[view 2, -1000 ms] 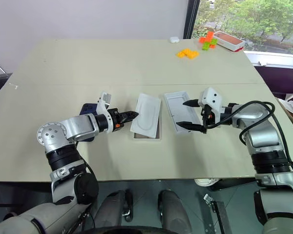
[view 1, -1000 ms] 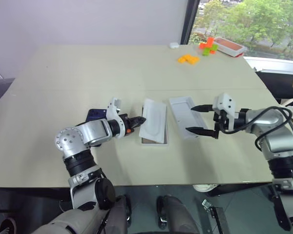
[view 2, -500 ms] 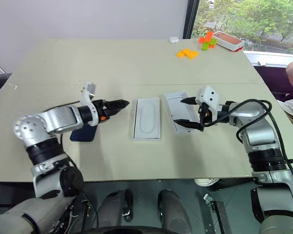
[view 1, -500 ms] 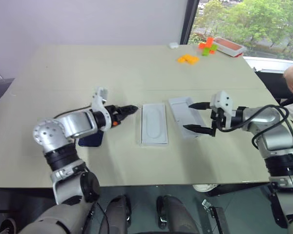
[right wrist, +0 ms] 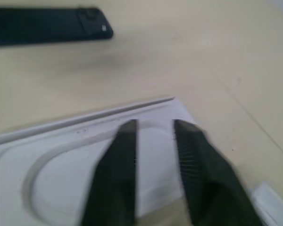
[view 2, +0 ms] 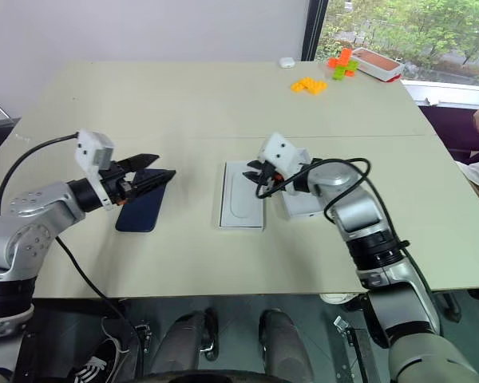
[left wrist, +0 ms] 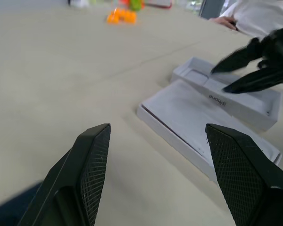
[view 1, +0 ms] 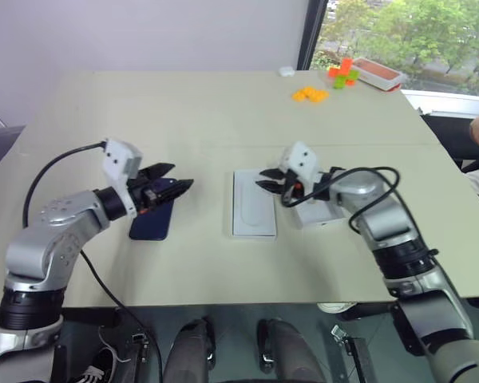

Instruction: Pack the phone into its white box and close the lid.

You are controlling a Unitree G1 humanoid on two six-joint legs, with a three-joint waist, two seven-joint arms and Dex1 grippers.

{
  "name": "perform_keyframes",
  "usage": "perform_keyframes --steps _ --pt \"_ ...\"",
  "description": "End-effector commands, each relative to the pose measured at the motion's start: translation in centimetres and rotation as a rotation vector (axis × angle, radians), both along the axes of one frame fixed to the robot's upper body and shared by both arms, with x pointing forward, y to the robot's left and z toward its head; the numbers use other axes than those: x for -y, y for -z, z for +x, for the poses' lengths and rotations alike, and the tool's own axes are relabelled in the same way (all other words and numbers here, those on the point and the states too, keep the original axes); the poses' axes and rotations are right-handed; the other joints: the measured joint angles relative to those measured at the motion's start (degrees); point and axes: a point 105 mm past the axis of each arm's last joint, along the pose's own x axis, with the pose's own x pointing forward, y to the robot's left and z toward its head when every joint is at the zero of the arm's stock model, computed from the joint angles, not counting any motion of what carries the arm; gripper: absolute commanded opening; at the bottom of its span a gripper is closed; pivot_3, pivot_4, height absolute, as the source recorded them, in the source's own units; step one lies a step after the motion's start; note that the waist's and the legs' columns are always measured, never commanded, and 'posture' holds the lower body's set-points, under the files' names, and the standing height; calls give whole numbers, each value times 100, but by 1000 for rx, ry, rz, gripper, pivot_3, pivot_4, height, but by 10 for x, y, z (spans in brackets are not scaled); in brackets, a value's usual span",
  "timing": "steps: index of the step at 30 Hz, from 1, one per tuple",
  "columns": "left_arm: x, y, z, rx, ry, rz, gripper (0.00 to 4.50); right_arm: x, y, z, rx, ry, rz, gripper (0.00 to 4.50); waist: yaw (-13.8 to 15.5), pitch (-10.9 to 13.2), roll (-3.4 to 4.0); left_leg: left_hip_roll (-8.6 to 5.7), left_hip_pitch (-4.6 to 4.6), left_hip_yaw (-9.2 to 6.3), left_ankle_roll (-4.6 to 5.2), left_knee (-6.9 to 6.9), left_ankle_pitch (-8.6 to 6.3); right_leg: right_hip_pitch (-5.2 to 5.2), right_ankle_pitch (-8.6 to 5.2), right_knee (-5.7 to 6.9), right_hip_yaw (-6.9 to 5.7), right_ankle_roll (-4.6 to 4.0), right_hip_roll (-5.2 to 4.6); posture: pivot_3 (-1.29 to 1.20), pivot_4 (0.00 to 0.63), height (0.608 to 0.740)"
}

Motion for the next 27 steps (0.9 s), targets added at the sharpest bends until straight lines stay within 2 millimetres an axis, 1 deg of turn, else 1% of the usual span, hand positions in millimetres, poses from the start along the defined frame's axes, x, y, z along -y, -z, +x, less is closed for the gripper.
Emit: perform_keyframes --steps 1,4,6,8,12,15,16,18,20,23,25,27 --pt "-5 -23 -10 107 30 -50 3398 -10 -8 -1 107 -31 -83 68 -5 0 0 1 0 6 1 -3 0 1 0 -7 0 0 0 0 150 740" --pt "-10 -28 -17 125 49 -83 3398 -19 5 -6 148 -77 -185 68 -24 0 0 4 0 9 4 -4 2 4 0 -14 -1 2 4 0 150 740" --pt "-12 -26 -17 123 37 -75 3398 -23 13 -4 170 -86 -234 68 -29 0 0 8 1 12 19 -5 11 4 0 -14 -1 3 12 0 150 740" --pt "-10 -21 -21 103 55 -74 3398 -27 25 -6 174 -116 -283 68 -28 0 0 13 2 13 24 -2 14 5 -1 -14 -2 5 22 0 150 740" --pt "-8 -21 -24 101 62 -78 3398 -30 36 -10 150 -144 -300 68 -20 0 0 16 6 16 29 5 17 11 -2 -11 -5 12 36 0 150 740" --pt "-8 -23 -24 112 46 -85 3398 -36 46 -26 105 -227 -309 68 -1 0 -1 16 13 16 37 14 22 24 -2 -7 -10 14 42 0 150 740" --pt "-9 -24 -24 115 41 -80 3398 -38 47 -31 85 -247 -297 68 -2 -1 -2 16 13 17 40 16 24 26 -3 -7 -11 15 43 0 150 740" --pt "-11 -24 -22 117 31 -77 3398 -41 46 -34 77 -252 -285 68 -5 -2 -4 16 17 18 44 20 26 30 -2 -3 -10 17 43 0 150 740" --pt "-11 -24 -22 117 28 -78 3398 -40 45 -30 87 -233 -285 68 -20 -2 -4 16 17 18 44 31 26 29 -3 13 -10 19 43 0 150 740" --pt "-10 -25 -21 118 27 -78 3398 -33 45 -20 112 -194 -317 68 -19 -2 -4 17 20 17 43 44 26 27 -5 32 -10 19 44 0 150 740" --pt "-10 -24 -21 116 26 -79 3398 -31 42 -17 123 -184 -319 68 -19 -2 -4 18 21 16 43 48 25 28 -5 36 -11 18 44 0 150 740" --pt "-13 -21 -21 99 26 -70 3398 -29 37 -8 145 -150 -321 68 -21 -2 -4 19 21 15 43 58 25 29 -4 42 -11 17 44 0 150 740"
